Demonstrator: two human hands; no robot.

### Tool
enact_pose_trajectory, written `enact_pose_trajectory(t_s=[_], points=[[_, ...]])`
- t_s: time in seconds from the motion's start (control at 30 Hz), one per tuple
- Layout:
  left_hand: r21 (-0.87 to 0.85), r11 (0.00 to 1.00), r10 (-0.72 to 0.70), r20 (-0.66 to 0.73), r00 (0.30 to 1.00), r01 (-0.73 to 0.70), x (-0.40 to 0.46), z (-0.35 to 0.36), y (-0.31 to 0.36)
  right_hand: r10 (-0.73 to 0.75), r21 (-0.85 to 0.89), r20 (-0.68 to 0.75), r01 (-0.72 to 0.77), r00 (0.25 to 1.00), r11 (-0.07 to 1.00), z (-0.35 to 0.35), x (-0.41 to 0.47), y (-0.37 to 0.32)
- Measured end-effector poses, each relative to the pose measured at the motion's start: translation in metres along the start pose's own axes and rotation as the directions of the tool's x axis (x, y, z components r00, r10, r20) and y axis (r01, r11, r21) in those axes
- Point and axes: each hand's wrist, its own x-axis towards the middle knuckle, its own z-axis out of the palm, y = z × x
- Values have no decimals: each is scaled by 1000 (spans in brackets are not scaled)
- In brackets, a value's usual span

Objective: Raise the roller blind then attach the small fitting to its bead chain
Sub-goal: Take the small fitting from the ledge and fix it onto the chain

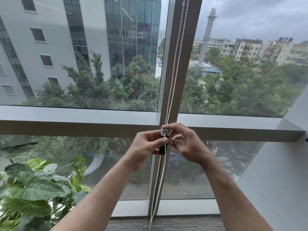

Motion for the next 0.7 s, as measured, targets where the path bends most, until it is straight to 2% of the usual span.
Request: enact_pose_trajectory(t_s=[0.13,0.3,0.4,0.57,0.7], points=[[1,1000,-13,-5,1000,13,1,-4,0,1,-114,80,8,997,993,0,-3,4],[-29,999,-17,-14,1000,17,3,-3,2,40,-153,133,-20,990,988,5,-7,13],[-30,999,-18,-13,1000,18,2,-2,0,40,-185,101,-21,994,983,12,-7,17],[-42,999,-27,1,1000,27,3,-3,-3,-75,-264,45,84,996,961,16,-8,20],[-54,998,-28,16,999,29,7,-2,-5,-58,-251,24,62,998,966,19,-9,25]])
